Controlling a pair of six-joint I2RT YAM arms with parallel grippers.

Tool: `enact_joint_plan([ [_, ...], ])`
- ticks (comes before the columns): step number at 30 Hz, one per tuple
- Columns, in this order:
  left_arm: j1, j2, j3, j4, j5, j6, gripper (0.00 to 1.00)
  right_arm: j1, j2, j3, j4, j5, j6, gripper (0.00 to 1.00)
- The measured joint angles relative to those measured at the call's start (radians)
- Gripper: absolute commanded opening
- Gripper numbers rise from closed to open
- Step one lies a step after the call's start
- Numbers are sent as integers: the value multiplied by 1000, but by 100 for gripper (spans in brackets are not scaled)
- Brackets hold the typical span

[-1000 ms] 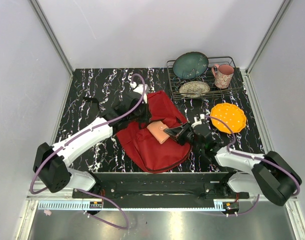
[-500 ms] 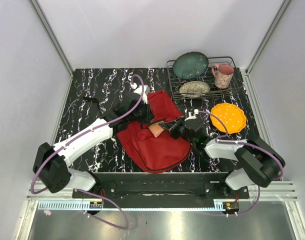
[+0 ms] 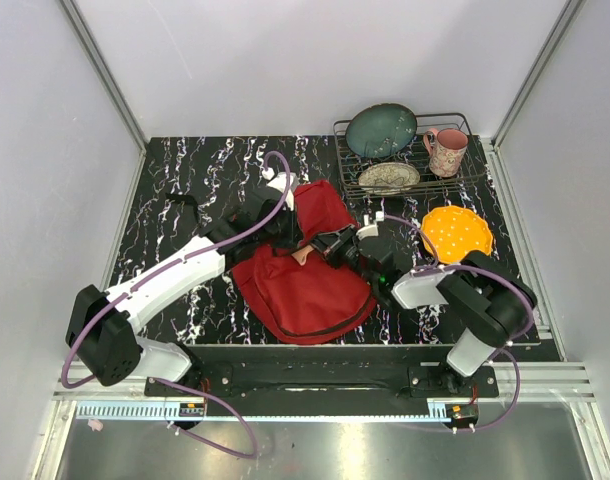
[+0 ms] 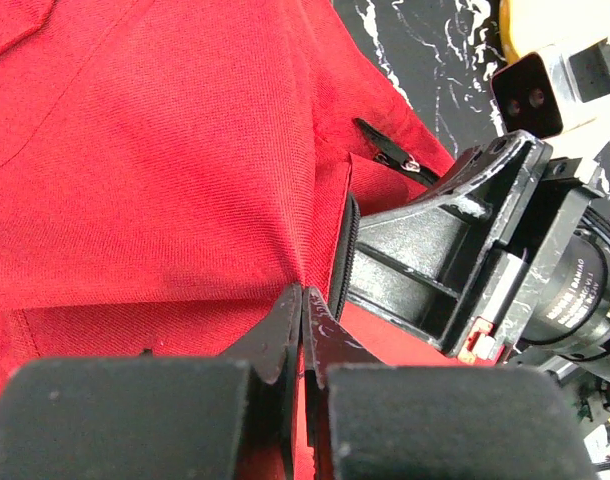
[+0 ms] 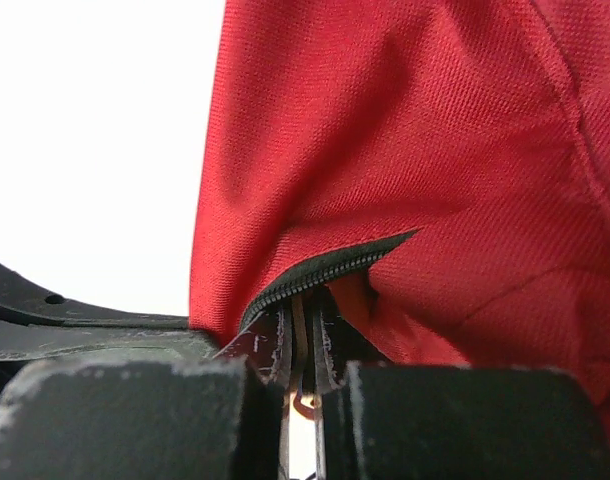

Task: Pack the student bag
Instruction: Place the personal item in the student bag.

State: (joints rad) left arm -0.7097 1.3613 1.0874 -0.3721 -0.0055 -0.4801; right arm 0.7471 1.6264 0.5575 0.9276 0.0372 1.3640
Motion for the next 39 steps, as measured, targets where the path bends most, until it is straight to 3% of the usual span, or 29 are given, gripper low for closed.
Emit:
enact_joint_plan([
  [5, 4, 0, 17, -37, -20, 38, 0, 4, 96, -14, 164, 12, 40, 0],
  [11, 4, -1, 32, -58, -20, 73, 0, 7, 102, -45, 256, 40, 38, 0],
  [22, 4, -5, 47, -80, -8, 90, 0, 18, 37, -133, 306, 121, 40, 0],
  [28, 6, 21, 91, -129, 13, 118, 0, 26, 170, -49, 332, 138, 37, 0],
  [39, 28, 24, 119, -180, 55, 205, 0, 24, 177, 22, 309, 116, -28, 0],
])
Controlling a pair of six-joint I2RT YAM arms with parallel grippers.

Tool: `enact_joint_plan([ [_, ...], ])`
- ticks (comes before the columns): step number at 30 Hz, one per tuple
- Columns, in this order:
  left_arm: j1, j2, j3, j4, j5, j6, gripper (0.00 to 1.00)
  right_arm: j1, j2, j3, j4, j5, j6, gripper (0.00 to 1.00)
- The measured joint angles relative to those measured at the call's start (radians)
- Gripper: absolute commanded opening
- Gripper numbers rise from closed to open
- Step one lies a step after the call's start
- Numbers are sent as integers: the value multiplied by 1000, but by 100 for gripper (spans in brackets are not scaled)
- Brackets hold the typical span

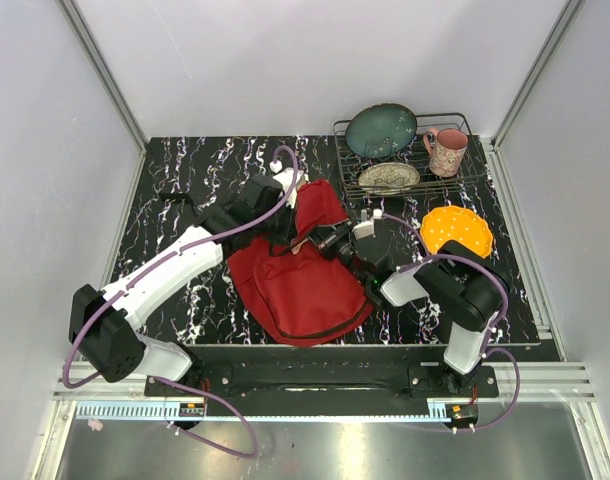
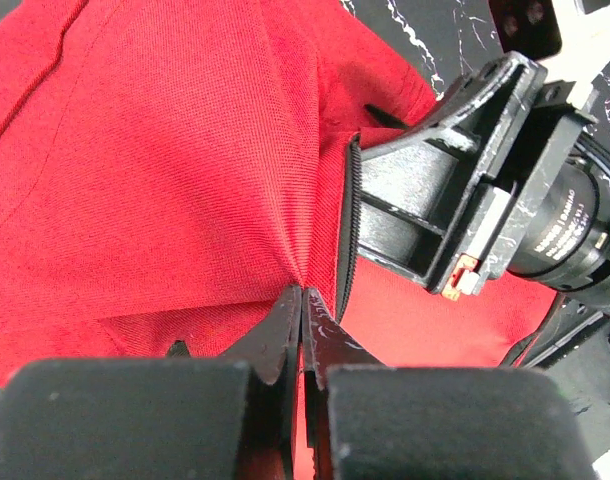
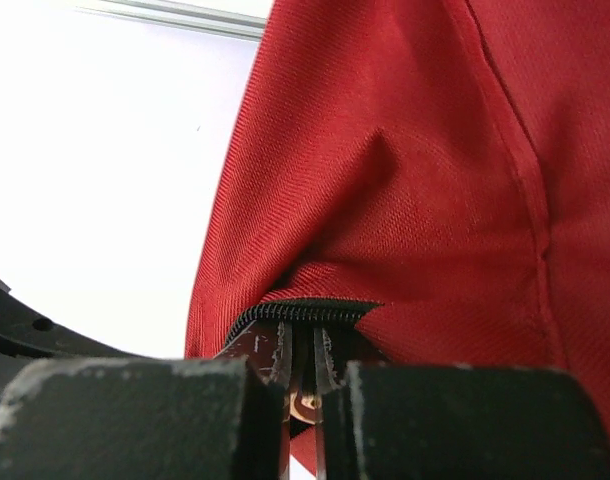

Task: Pack the student bag
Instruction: Place the personal item in the student bag.

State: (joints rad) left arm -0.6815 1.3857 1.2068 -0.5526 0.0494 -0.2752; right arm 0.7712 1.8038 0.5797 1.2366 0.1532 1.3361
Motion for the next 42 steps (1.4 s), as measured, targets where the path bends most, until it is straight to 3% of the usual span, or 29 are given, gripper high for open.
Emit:
enact_joint_plan([
  [8, 25, 0, 31, -9, 7, 58, 0, -48, 67, 152, -82, -161, -25, 5],
  [11, 32, 0, 31, -22, 4, 60, 0, -51, 81, 188, -130, -200, -30, 17],
  [14, 42, 5, 31, -26, 1, 54, 1, -54, 84, 221, -198, -226, -31, 22],
  [17, 56, 6, 20, -20, 6, 33, 6, -55, 84, 246, -263, -245, -40, 32],
  [21, 68, 6, -24, 10, 21, 3, 8, -56, 84, 285, -396, -270, -81, 34],
  [26, 72, 6, -48, 24, 49, -35, 11, -56, 51, 296, -548, -283, -129, 61],
  [28, 74, 6, -52, 32, 48, -49, 11, -56, 29, 294, -579, -294, -135, 62],
  [32, 83, 5, -52, 33, 54, -73, 12, -57, -7, 270, -607, -307, -127, 41],
  [35, 91, 5, -52, 29, 61, -77, 12, -57, -15, 257, -609, -336, -97, 14],
  [36, 95, 5, -52, 28, 63, -77, 11, -57, -15, 255, -605, -348, -77, 0],
  [42, 113, 6, -52, 20, 84, -77, 11, -56, -46, 195, -558, -372, -8, 0],
])
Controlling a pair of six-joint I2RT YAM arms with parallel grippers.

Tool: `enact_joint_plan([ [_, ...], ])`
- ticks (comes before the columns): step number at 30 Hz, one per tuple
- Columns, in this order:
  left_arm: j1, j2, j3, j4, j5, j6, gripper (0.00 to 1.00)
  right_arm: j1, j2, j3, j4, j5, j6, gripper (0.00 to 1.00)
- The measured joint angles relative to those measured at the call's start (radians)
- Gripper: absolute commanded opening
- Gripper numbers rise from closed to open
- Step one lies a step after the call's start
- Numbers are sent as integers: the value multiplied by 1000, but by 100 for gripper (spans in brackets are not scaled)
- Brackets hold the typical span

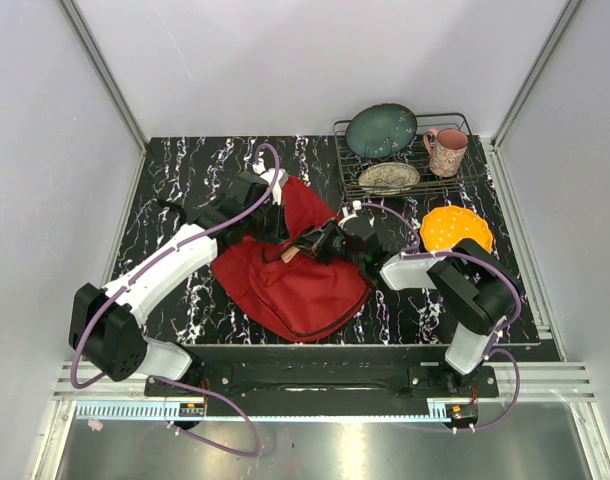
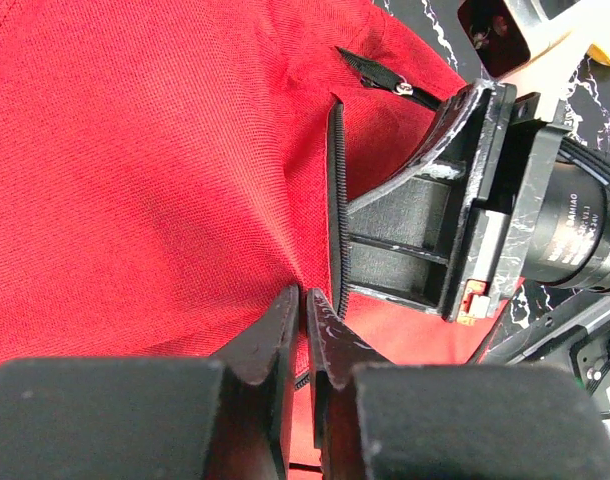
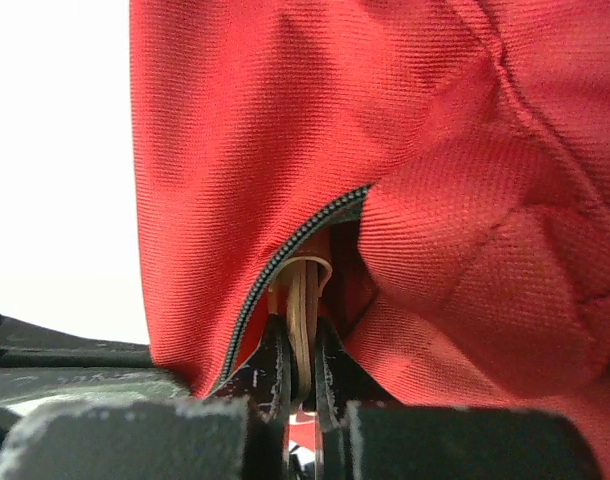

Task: Pack the student bag
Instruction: Place the personal item in the student bag.

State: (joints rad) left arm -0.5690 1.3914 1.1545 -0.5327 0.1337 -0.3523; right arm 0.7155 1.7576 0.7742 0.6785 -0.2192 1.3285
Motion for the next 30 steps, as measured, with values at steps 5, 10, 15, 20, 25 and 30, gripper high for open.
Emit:
enact_joint_plan([
  [5, 9, 0, -2, 3, 24, -1, 13, 0, 15, -12, 154, 5, 60, 0],
  [10, 18, -3, -3, 8, 41, 1, 15, 0, 143, 69, 265, 9, 102, 2],
  [15, 21, -3, -3, 6, 64, 10, 20, 3, 172, 103, 222, 27, 89, 33],
  [20, 21, -3, -3, 2, 89, 16, 51, 5, 126, 111, 44, 65, -2, 54],
  [25, 26, -3, -6, -14, 95, 14, 68, 8, 21, 99, -129, 92, -98, 73],
  [30, 43, -38, -62, -12, 85, 2, 72, 10, -137, 48, -319, 137, -186, 72],
])
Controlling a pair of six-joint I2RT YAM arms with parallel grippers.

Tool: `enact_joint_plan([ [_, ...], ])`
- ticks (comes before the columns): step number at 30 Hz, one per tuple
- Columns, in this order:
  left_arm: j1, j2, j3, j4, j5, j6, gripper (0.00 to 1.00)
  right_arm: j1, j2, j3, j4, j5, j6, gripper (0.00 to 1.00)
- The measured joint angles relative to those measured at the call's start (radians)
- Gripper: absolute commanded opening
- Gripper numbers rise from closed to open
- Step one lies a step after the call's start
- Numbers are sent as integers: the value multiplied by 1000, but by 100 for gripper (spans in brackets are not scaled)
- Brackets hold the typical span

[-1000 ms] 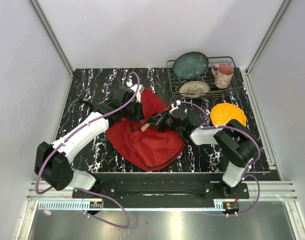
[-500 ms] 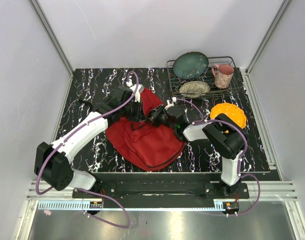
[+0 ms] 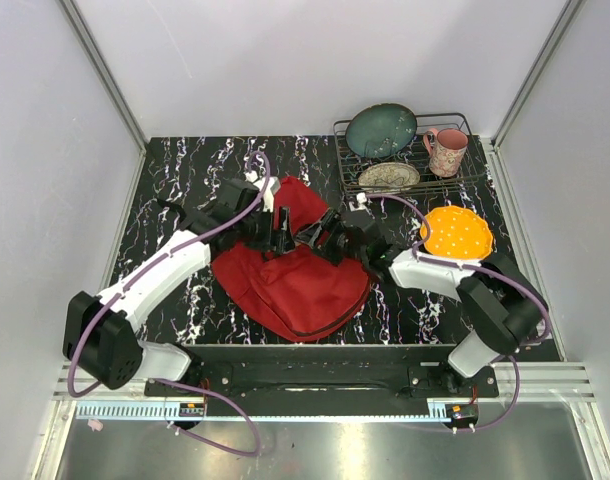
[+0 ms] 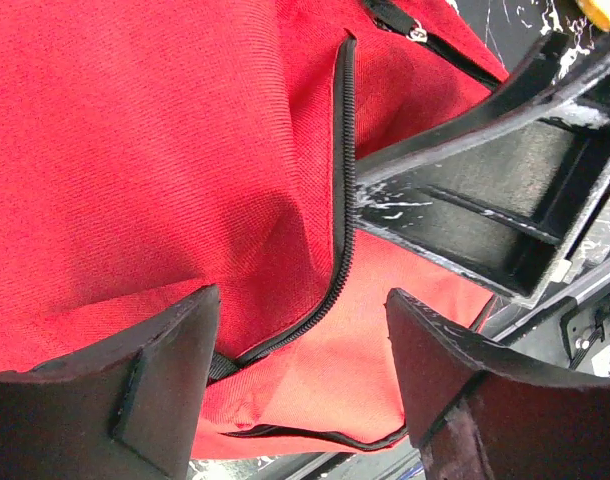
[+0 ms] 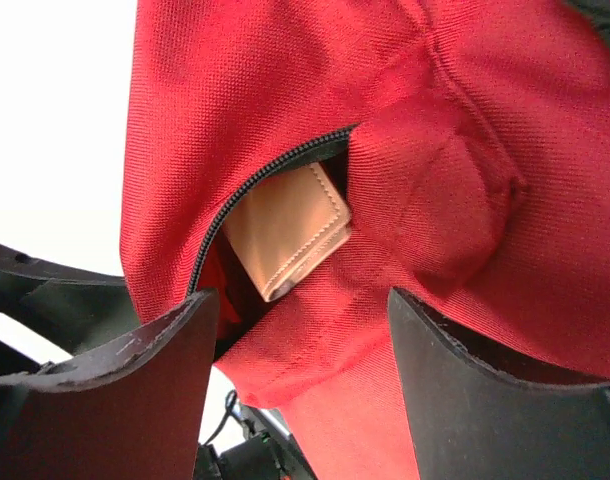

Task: Pack the student bag
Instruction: Place the personal item in the student bag, then zip the student bag at the center of the board.

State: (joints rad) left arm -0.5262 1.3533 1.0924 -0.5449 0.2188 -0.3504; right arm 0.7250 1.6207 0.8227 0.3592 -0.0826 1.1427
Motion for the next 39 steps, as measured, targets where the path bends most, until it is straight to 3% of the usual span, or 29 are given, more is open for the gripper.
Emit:
enact_joint_plan([
  [4, 9, -42, -22, 1, -19, -15, 76, 1, -48, 1, -102, 19, -45, 64],
  [12, 15, -222, -85, 1, -71, -45, 81, 2, -63, 17, -260, 68, -93, 66],
  [19, 15, -300, -172, -1, -103, -74, 82, 2, -8, 192, -360, 145, -99, 66],
  [26, 15, -333, -232, -7, -134, -97, 82, 1, 143, 458, -571, 230, -135, 51],
  [29, 16, -351, -259, -4, -149, -115, 82, 2, 168, 479, -647, 264, -148, 43],
  [33, 17, -373, -313, 2, -152, -146, 82, 2, 169, 478, -723, 298, -175, 39],
  [35, 17, -378, -332, 4, -152, -158, 82, 4, 165, 468, -726, 305, -196, 44],
  [36, 17, -381, -341, 5, -153, -164, 82, 7, 160, 459, -725, 308, -205, 53],
  [39, 17, -386, -353, 9, -153, -172, 82, 19, 146, 425, -723, 309, -228, 53],
])
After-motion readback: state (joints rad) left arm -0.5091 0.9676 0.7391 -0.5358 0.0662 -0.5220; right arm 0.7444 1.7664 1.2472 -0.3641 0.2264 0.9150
